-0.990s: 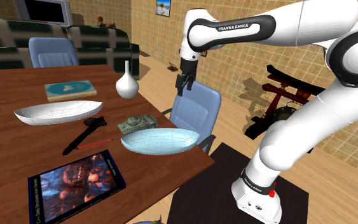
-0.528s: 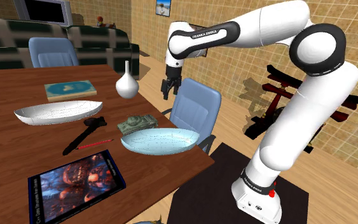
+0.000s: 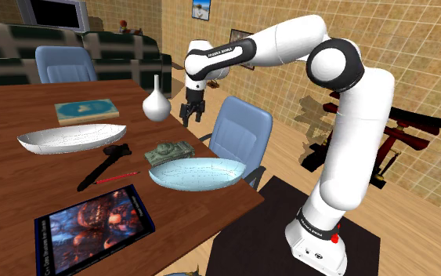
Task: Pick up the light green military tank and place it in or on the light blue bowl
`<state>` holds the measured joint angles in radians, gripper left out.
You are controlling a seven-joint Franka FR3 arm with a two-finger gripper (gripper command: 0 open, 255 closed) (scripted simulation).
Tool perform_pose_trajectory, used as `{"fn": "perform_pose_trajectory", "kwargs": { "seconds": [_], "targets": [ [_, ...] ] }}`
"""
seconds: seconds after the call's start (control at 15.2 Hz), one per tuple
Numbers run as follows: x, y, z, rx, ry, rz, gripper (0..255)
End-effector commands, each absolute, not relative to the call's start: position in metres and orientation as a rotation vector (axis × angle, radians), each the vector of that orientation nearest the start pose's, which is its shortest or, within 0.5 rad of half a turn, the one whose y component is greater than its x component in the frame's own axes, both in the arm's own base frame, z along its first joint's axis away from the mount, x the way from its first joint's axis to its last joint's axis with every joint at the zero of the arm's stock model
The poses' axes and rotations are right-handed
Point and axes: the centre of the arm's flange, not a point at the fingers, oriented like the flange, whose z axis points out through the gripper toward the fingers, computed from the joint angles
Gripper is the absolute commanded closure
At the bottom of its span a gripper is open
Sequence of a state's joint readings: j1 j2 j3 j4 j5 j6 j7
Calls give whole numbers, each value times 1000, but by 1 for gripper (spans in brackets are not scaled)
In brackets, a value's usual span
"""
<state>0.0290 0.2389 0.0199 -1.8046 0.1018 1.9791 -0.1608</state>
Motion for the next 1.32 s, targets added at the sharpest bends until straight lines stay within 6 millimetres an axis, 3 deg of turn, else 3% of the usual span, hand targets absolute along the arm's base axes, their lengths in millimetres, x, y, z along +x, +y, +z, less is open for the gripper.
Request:
{"fn": "perform_pose_trajectory", "kwargs": {
  "seconds": [0.0,0.59,1.06,1.25],
  "targets": [
    [637,40,389,-3015,-252,96,0],
    [729,55,322,-2953,-253,119,0],
    [726,62,286,-2953,-253,119,0],
    [725,62,283,-2953,-253,119,0]
  ]
}}
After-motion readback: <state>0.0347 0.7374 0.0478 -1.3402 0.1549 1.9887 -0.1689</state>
